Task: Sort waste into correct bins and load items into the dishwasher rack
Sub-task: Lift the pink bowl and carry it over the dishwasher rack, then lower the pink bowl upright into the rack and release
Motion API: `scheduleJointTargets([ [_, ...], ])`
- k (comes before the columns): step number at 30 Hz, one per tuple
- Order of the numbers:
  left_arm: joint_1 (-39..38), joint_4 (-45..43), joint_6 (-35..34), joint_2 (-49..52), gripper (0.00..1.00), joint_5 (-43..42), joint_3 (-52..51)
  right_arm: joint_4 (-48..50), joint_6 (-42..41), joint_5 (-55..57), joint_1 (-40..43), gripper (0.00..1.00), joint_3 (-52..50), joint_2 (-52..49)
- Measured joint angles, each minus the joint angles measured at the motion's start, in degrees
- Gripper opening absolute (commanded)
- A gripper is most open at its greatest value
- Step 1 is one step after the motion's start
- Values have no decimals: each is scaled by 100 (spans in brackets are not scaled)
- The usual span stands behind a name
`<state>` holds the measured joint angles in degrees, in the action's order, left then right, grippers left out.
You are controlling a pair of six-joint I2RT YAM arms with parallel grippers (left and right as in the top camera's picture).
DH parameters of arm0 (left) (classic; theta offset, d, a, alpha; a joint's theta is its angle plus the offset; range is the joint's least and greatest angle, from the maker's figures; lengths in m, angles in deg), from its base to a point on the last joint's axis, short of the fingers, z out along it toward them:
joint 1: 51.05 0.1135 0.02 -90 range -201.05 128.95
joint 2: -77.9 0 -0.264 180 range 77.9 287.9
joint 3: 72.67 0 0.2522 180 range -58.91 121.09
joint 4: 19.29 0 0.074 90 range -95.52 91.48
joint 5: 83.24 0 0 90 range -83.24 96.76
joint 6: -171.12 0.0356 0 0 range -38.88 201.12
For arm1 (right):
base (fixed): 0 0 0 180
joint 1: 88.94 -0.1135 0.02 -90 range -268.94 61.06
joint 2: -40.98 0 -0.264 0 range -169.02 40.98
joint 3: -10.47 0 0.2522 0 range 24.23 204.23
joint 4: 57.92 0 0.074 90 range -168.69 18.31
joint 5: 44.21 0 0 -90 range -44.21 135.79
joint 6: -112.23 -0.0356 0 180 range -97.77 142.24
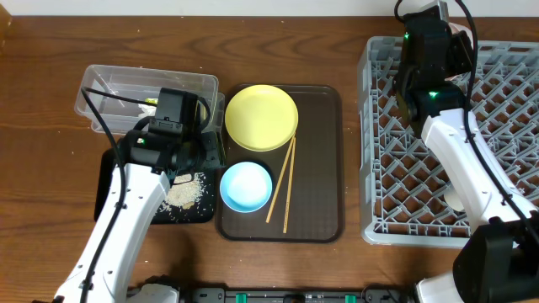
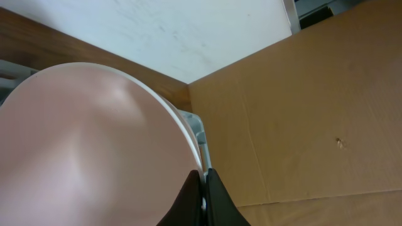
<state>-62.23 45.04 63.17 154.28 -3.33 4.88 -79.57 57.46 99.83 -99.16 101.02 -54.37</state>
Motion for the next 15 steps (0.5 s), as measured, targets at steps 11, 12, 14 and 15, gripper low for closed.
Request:
scheduleJointTargets([
  [11,0,0,0,0,61,0,0,-11,0,0,15,1,0,-2],
  [12,0,-2,0,0,61,0,0,-13,0,0,26,1,0,-2],
  [14,0,-2,0,0,61,0,0,-15,0,2,42,1,0,-2],
  [15,0,-2,0,0,61,0,0,-15,0,2,52,1,0,-2],
])
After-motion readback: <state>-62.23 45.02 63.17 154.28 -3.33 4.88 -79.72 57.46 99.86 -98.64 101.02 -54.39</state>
